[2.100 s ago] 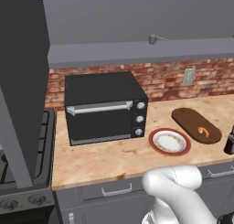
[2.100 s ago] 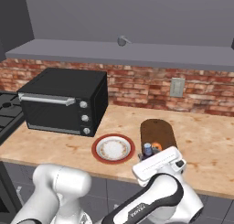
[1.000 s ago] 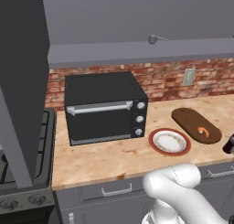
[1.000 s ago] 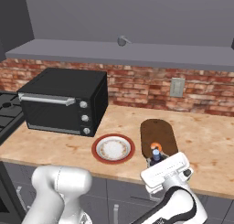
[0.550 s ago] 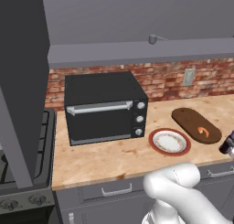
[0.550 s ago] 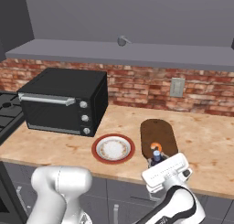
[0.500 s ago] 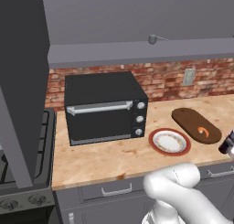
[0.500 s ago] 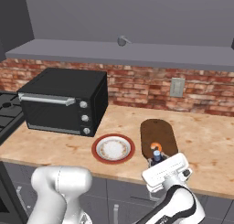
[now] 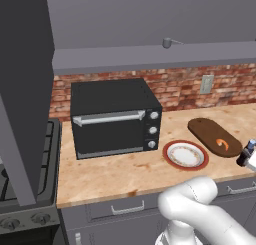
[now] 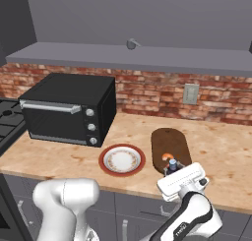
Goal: Pick the shrimp from the plate and place it on the cutting board. Then pick the condiment bottle from the cabinet and place it next to the cutting board.
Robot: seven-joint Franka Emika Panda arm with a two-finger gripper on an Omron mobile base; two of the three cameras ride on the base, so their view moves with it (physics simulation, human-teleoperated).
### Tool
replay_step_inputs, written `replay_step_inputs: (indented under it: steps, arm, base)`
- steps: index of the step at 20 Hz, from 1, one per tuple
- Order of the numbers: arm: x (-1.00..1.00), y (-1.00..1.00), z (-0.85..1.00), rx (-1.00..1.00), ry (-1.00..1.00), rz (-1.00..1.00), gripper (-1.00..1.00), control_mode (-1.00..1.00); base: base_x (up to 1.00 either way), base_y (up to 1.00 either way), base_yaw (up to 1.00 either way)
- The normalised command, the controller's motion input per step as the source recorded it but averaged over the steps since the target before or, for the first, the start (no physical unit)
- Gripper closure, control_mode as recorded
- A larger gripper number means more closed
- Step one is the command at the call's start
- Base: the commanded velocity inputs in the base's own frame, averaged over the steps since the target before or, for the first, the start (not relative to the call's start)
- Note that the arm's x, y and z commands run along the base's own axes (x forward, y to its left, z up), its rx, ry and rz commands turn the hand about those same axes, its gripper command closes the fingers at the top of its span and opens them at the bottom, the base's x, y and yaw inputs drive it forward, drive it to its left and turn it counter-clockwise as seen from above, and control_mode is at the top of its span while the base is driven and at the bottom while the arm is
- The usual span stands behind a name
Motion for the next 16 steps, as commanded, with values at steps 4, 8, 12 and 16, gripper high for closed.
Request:
replay_step_inputs:
  steps: [4,8,12,16]
  arm:
    - [0.24,-0.17,-0.19,0.00,0.06,0.00,1.00,-1.00]
    - [0.24,-0.19,-0.20,0.00,0.05,0.00,1.00,-1.00]
    - [0.22,-0.18,-0.20,0.00,0.05,0.00,1.00,-1.00]
    - [0.21,-0.19,-0.21,0.00,0.03,0.00,1.00,-1.00]
  base:
    - [0.00,0.00,0.00]
    - [0.00,0.00,0.00]
    - [0.00,0.00,0.00]
    - [0.00,0.00,0.00]
